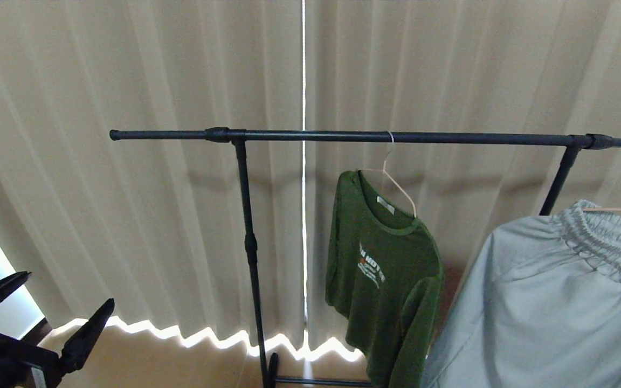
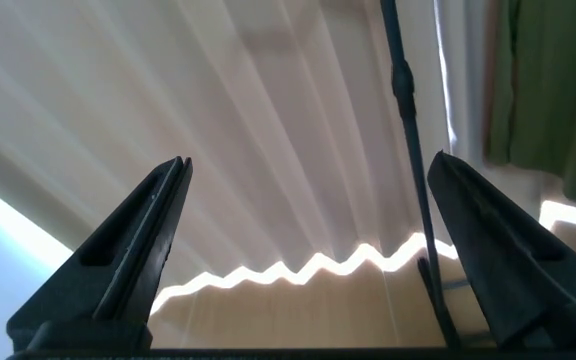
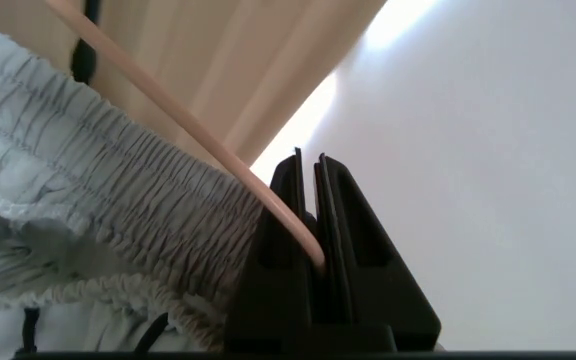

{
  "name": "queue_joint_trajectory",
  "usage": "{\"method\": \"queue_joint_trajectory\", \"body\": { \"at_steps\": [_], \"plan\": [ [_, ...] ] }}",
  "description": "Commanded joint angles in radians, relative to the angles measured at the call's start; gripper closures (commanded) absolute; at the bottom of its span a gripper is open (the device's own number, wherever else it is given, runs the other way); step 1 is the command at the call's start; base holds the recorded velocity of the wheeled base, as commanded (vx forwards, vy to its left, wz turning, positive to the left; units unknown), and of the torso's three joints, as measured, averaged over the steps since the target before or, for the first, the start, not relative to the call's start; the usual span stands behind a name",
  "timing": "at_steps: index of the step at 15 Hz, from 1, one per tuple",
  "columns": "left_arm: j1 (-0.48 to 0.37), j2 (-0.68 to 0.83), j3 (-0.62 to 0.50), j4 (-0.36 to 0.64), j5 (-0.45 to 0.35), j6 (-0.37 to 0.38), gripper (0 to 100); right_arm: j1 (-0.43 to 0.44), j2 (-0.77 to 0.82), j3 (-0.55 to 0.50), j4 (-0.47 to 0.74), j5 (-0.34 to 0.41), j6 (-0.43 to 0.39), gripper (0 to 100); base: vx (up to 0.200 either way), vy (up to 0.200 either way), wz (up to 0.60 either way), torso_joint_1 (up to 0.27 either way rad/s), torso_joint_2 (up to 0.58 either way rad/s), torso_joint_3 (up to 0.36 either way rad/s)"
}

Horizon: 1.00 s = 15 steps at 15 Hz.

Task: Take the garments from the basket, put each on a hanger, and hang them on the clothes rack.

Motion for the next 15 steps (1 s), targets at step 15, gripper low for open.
{"method": "queue_joint_trajectory", "body": {
  "at_steps": [15],
  "plan": [
    [0.006, 0.003, 0.002, 0.017, 0.001, -0.002, 0, 0.097, 0.542, -0.128, -0.338, -0.080, 0.002, 100, 0.027, 0.000, 0.00, 0.000, 0.00, 0.000]
  ]
}}
